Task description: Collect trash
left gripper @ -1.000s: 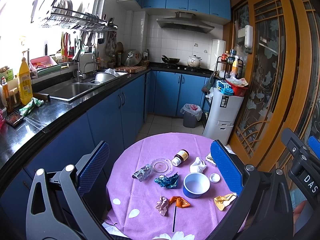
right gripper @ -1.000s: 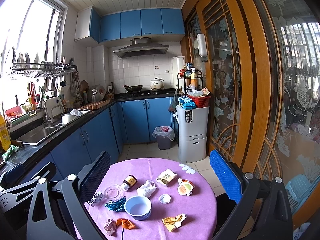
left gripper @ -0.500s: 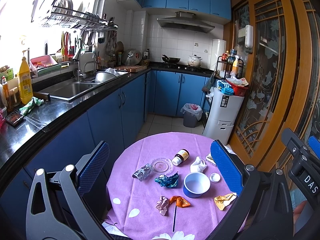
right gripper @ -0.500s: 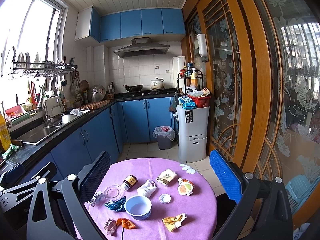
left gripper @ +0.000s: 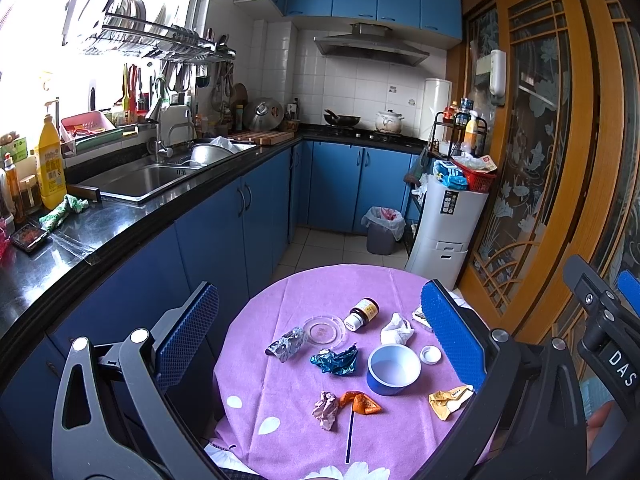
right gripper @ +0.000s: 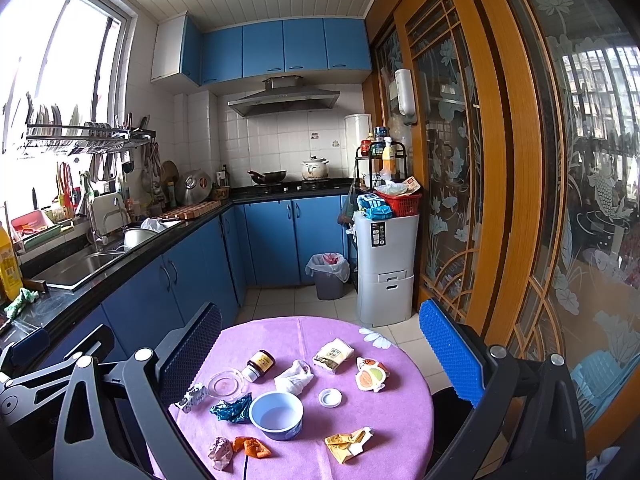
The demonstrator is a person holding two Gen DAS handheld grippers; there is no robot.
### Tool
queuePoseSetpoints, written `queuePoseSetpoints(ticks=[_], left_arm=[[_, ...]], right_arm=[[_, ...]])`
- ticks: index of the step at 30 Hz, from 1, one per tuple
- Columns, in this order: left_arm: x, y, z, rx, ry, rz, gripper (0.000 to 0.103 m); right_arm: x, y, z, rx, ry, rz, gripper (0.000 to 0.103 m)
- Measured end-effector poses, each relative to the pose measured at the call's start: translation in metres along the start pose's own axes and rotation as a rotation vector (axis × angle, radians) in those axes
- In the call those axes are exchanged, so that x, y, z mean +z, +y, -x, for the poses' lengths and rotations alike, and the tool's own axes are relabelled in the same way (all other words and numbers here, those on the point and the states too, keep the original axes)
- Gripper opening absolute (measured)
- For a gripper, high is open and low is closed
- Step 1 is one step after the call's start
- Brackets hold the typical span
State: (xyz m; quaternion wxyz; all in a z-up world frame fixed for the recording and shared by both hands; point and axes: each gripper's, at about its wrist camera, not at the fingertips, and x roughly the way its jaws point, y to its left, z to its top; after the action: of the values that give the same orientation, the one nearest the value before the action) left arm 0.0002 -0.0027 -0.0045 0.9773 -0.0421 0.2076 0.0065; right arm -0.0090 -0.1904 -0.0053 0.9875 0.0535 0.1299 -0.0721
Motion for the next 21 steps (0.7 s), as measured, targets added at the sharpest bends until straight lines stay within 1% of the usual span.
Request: queuePoseSetpoints(ticks=[21], left_arm=[[0.0004, 0.0007, 0.0002, 0.0, 0.001, 0.002, 0.1]], right_arm=[[0.0037, 0.0013, 0.0015, 0.0, -0.002, 0.001, 0.097]])
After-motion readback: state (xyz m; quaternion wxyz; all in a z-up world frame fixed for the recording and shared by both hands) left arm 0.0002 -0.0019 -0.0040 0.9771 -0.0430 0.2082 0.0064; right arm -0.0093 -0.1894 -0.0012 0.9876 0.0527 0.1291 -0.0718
